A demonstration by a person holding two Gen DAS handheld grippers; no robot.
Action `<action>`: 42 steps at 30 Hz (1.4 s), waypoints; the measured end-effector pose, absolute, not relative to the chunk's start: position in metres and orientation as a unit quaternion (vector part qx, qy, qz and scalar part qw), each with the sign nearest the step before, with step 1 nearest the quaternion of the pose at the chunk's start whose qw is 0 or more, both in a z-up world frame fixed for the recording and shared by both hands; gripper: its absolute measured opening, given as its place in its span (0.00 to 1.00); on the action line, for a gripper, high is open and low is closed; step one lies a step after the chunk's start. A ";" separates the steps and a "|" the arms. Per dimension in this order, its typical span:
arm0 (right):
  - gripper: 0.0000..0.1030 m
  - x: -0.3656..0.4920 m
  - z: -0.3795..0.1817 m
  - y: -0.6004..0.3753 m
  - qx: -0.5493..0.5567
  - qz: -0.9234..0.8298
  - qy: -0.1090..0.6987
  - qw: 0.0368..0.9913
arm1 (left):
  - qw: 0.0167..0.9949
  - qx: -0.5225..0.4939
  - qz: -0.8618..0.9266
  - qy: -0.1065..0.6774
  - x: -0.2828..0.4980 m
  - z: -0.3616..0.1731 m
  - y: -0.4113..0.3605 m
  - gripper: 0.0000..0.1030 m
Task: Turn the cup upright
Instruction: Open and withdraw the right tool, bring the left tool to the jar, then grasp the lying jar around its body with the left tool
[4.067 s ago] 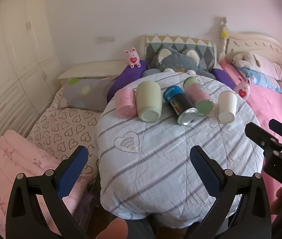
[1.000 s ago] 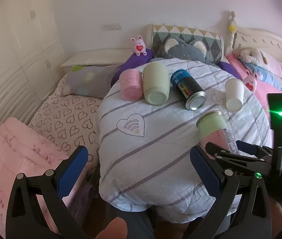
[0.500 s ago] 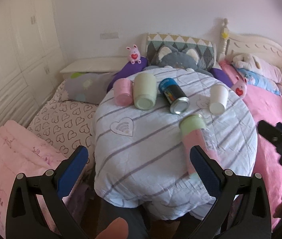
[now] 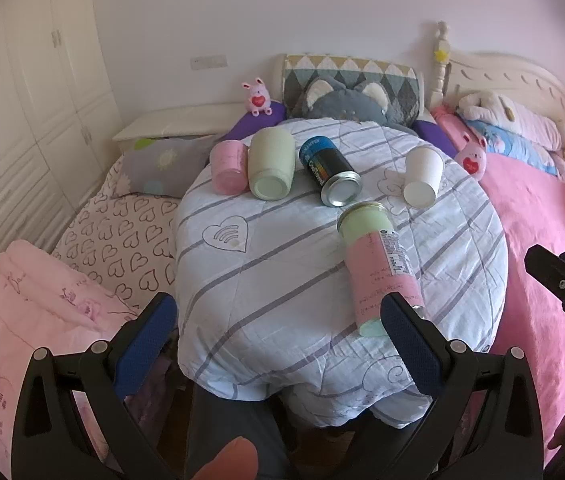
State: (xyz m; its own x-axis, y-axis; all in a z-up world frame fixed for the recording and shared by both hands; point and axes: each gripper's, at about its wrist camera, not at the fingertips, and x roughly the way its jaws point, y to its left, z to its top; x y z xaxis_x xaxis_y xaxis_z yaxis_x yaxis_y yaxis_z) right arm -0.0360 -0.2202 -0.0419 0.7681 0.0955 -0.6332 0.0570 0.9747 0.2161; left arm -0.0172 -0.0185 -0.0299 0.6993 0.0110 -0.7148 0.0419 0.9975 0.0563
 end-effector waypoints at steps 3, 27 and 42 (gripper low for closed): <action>0.82 -0.037 -0.042 -0.219 0.112 0.011 0.341 0.933 | 0.921 0.035 -0.006 0.389 -0.018 -0.030 -0.020 1.00; 0.82 -0.038 -0.043 -0.232 0.109 0.009 0.339 0.935 | 0.917 0.042 -0.023 0.396 -0.019 -0.030 -0.041 1.00; 0.82 -0.017 -0.055 -0.264 0.123 0.017 0.349 0.929 | 0.893 0.040 -0.032 0.448 0.021 -0.049 -0.082 1.00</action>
